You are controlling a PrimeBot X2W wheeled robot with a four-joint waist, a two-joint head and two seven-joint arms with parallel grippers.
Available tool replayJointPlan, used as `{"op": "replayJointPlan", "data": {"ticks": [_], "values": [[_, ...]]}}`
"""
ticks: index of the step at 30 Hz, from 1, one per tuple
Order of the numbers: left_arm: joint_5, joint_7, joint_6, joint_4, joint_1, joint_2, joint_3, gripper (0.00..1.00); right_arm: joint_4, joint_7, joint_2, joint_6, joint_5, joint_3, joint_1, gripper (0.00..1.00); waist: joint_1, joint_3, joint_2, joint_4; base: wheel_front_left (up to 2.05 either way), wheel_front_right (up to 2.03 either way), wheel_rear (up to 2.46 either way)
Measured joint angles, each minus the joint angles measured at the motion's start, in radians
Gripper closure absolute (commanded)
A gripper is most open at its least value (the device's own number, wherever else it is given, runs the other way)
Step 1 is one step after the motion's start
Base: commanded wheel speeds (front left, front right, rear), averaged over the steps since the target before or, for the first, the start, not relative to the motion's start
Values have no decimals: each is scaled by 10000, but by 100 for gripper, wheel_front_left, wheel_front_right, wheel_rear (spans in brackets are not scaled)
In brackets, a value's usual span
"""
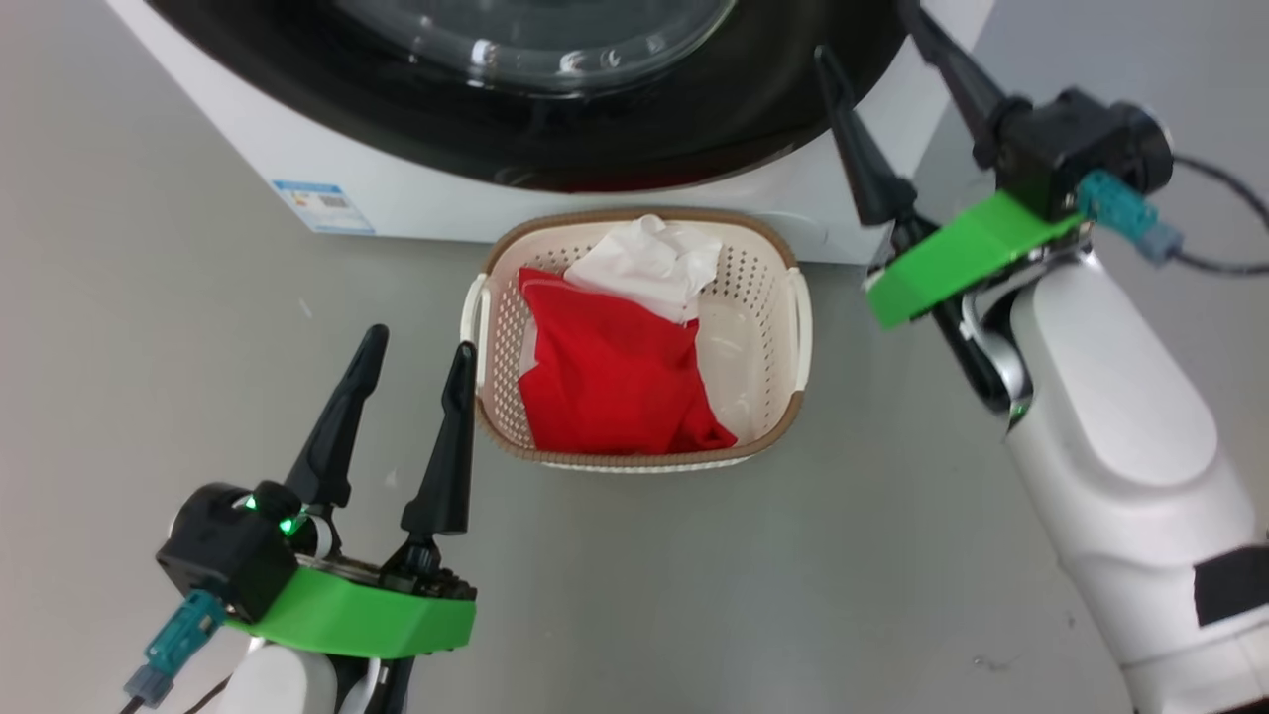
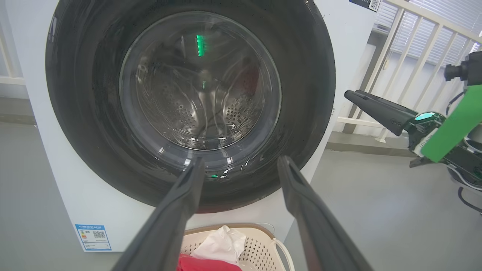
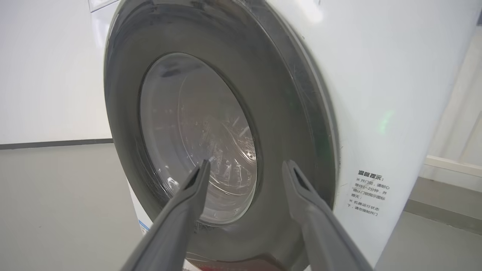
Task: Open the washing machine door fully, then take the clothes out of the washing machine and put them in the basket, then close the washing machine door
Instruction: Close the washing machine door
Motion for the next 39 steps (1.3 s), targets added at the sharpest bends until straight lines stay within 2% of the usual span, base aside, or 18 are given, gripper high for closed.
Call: {"op": "replayJointPlan", "data": {"ticks": [7,16,29,39], "values": [[0,0,0,144,69,35,67,0,-1195,0,42,0,-2,-50,1435,0,0,-508,0,-440,0,0,0],[6,0,0,428,387,96,98,0,-2454,0,161,0,-6,-654,3137,0,0,-1137,0,-999,0,0,0],[77,0,2,621,900,96,334,0,-3894,0,318,0,-251,-2497,5705,0,1,-2153,0,-1566,0,0,0],[301,0,15,673,1484,132,706,0,-5030,0,407,0,-815,-3469,7376,0,0,-2818,0,-1718,0,0,0]]}}
